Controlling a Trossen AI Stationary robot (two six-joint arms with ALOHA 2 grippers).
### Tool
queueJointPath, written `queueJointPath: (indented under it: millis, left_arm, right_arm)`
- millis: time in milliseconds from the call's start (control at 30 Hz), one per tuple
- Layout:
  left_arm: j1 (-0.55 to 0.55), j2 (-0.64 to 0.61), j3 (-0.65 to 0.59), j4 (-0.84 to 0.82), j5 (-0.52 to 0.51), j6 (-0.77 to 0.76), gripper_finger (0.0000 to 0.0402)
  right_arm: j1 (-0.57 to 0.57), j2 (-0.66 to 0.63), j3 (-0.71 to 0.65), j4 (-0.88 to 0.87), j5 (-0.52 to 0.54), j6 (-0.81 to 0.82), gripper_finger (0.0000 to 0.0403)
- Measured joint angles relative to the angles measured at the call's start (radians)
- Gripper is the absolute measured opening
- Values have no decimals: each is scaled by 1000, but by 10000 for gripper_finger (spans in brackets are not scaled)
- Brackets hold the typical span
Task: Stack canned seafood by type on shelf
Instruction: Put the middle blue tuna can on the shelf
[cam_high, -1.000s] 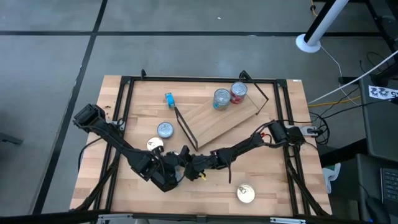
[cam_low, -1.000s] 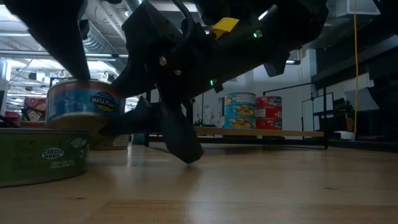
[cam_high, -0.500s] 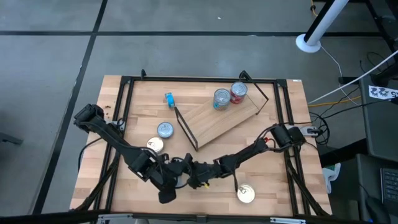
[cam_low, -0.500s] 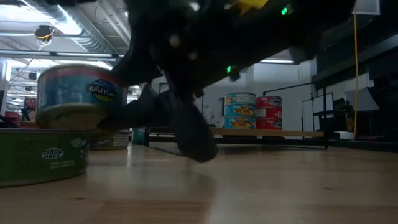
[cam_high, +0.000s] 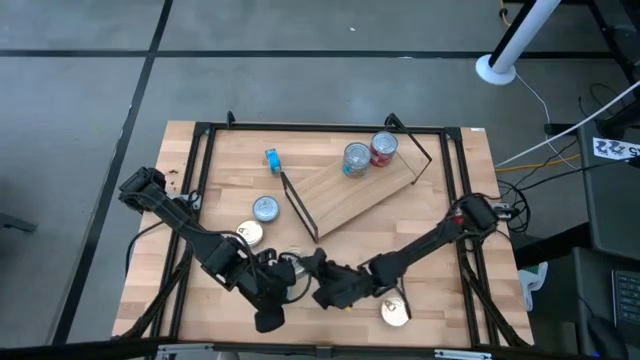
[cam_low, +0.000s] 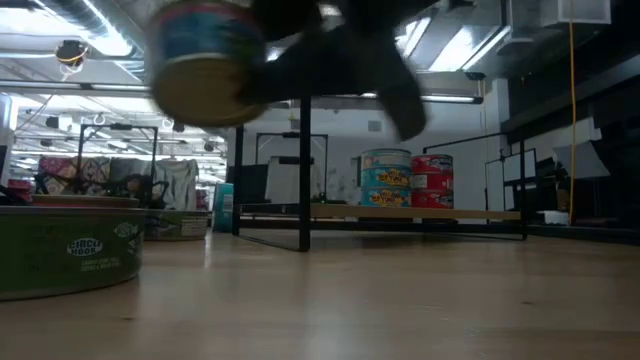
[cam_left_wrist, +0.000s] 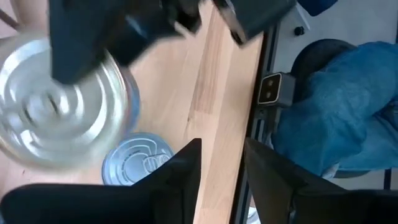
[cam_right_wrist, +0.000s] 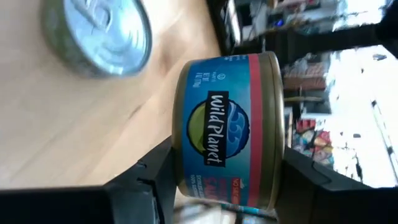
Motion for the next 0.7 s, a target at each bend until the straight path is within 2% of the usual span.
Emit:
queueJointPath:
  millis: [233, 467, 700]
  left_arm:
    - [0, 0, 0, -7, 0, 6, 103]
    - [3, 0, 0, -28, -7, 24, 92]
    - [20, 0, 0, -27, -15, 33, 88]
  right_arm:
    - [59, -143, 0, -350, 20, 229, 190]
    - [143, -257, 1, -590, 22, 427, 190]
    - [192, -317, 0, -918, 79, 733, 191]
